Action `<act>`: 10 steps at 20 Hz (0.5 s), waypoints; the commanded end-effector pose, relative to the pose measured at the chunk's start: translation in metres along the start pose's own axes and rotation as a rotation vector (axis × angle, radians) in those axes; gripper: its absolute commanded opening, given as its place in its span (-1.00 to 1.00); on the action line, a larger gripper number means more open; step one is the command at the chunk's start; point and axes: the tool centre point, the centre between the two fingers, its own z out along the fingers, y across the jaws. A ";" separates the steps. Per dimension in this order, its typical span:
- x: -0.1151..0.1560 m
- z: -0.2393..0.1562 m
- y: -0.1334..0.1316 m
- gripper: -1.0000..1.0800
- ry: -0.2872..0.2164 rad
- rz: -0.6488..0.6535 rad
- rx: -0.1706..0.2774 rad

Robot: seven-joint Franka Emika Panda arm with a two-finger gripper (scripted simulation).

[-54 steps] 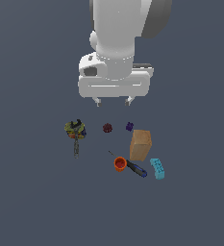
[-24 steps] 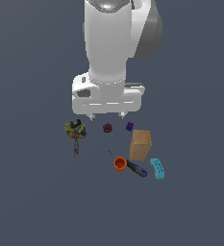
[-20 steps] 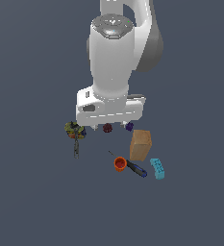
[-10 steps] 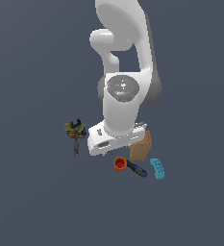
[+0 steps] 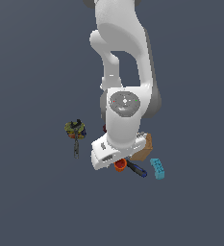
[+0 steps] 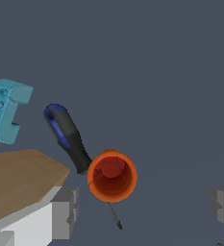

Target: Pick up a designated object from a clutter of objects.

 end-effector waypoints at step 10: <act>0.007 0.007 0.002 0.92 0.017 -0.014 -0.004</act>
